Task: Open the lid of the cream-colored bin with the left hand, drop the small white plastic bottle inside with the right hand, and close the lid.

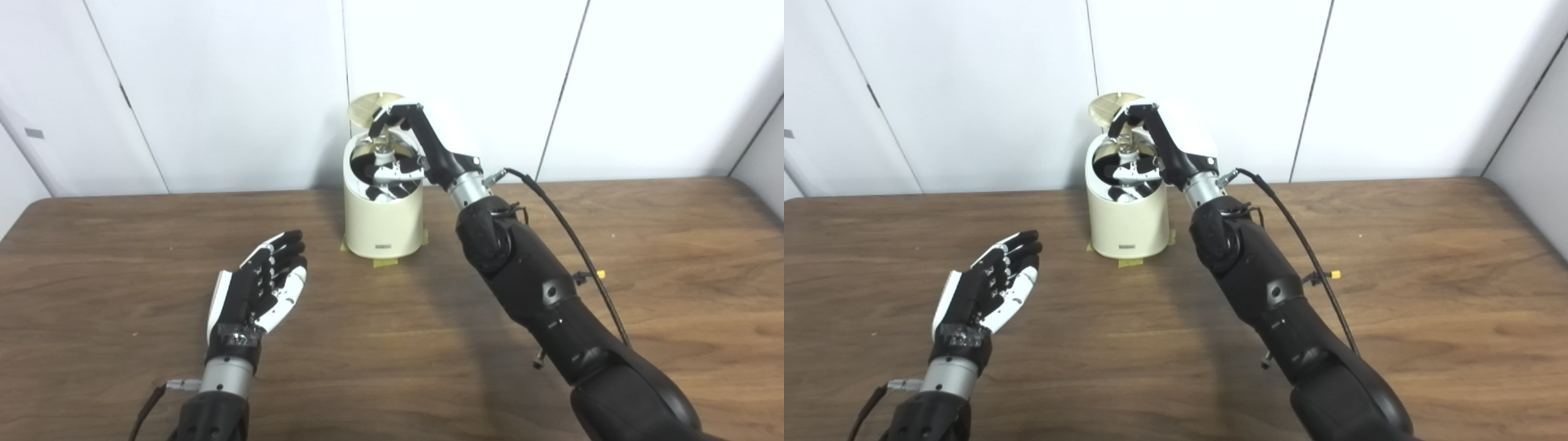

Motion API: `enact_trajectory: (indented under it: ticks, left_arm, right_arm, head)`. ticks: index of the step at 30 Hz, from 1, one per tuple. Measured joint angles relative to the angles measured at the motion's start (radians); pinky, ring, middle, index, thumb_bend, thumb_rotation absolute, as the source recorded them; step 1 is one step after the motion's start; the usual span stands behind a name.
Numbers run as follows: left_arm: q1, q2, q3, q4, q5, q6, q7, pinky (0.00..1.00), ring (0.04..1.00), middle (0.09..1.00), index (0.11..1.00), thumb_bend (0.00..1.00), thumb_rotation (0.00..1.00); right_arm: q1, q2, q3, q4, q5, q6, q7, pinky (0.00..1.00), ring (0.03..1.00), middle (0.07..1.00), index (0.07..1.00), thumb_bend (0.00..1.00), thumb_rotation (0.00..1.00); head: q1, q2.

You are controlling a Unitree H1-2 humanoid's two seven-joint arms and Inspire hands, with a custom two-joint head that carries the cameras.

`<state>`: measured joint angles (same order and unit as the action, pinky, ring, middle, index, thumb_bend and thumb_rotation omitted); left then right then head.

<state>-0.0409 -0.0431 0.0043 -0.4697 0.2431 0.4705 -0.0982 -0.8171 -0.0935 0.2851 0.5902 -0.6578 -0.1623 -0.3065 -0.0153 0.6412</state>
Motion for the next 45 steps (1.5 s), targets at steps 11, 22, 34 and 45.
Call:
enact_trajectory:
  ticks: [11, 22, 34, 45]
  left_arm:
    - [0.0, 0.0, 0.0, 0.0, 0.011, 0.0, -0.014, 0.78, 0.829, 0.81, 0.832, 0.24, 0.32]
    - [0.0, 0.003, 0.009, 0.0, 0.009, 0.0, -0.023, 0.79, 0.832, 0.81, 0.831, 0.24, 0.32]
    - [-0.006, 0.048, 0.038, 0.005, -0.044, 0.0, -0.022, 0.77, 0.819, 0.81, 0.831, 0.22, 0.25]
    - [-0.186, 0.126, 0.085, 0.149, -0.113, -0.005, -0.013, 0.75, 0.808, 0.812, 0.831, 0.25, 0.37]
  right_arm:
    - [0.007, 0.005, -0.062, -0.034, 0.1, -0.047, -0.002, 0.39, 0.454, 0.495, 0.498, 0.52, 0.01]
    - [0.057, 0.004, -0.109, -0.243, 0.13, -0.02, 0.018, 0.38, 0.434, 0.489, 0.489, 0.52, 0.0]
    - [0.267, -0.052, -0.183, -0.542, 0.144, 0.091, 0.102, 0.34, 0.41, 0.48, 0.519, 0.52, 0.0]
    - [0.487, -0.03, -0.352, -0.776, 0.375, 0.338, 0.216, 0.45, 0.512, 0.49, 0.496, 0.52, 0.01]
  head:
    - [-0.002, -0.002]
    - [-0.018, -0.003]
    - [-0.034, -0.011]
    - [-0.064, -0.021]
